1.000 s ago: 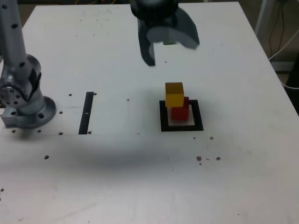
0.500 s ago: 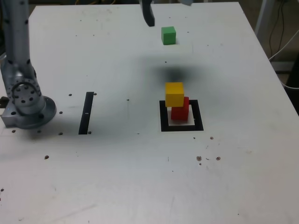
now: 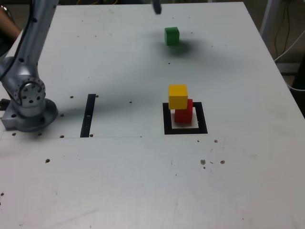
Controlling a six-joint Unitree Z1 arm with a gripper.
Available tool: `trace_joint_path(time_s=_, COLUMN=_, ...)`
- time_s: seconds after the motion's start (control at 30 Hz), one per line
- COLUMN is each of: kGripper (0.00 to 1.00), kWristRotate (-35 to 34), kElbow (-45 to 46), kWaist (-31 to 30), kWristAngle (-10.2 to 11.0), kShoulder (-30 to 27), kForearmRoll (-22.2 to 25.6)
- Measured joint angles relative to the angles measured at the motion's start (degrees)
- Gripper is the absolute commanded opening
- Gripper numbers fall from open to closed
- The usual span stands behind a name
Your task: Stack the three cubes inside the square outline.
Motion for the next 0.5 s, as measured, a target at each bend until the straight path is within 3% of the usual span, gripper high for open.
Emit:
trace_joint_path(time_s=0.17, kGripper=0.97, kWristRotate=0.0, kElbow=1.1, kWaist=0.7, kWristAngle=0.3, kShoulder=5.1, kForearmRoll=-2.3)
trace_joint_path(time_s=0.5, kGripper=0.95, kWristRotate=-0.1, kElbow=4.0, kWaist=0.7, kWristAngle=1.1, kShoulder=5.4, kForearmRoll=-3.5)
